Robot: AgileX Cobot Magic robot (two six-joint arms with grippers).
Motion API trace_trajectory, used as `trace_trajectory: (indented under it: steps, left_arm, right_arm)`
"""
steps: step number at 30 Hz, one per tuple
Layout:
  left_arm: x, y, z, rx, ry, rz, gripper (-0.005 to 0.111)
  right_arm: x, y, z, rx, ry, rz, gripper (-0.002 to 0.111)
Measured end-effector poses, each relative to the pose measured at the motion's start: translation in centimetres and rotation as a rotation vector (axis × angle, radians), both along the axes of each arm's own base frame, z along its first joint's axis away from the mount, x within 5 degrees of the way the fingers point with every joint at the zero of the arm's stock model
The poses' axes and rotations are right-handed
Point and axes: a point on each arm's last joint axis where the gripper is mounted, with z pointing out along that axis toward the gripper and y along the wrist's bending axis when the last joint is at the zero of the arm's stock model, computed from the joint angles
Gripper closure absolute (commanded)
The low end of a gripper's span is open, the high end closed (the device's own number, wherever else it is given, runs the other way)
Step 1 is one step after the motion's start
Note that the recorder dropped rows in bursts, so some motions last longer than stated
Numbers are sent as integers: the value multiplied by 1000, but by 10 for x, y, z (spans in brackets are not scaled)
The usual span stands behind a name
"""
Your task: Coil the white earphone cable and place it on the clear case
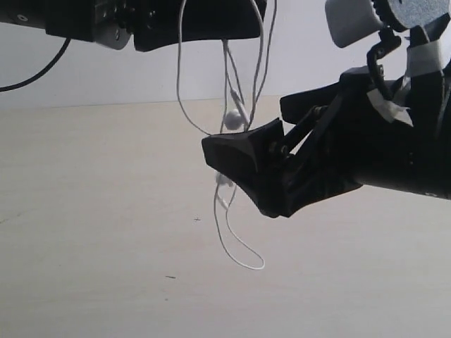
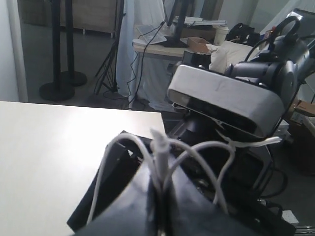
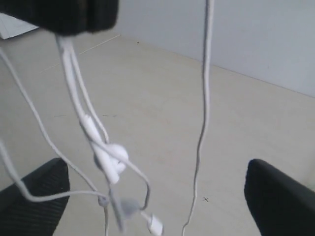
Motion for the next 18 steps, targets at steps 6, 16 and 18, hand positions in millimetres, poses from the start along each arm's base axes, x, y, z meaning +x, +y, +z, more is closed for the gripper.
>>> trace_trajectory:
  steps: [6,16,18]
  left_arm:
    - [-2,-3,1,-10,10,-12,107]
    - [-18,0,21,-62,-23,-12,107]
    - [-19,-1,21,-62,-21,-16,107]
  right_arm:
    - [0,0,0,1,-1,-1,17]
    - [1,0,1,2,-20,0,22]
    - [1,0,2,5,-23,-2,22]
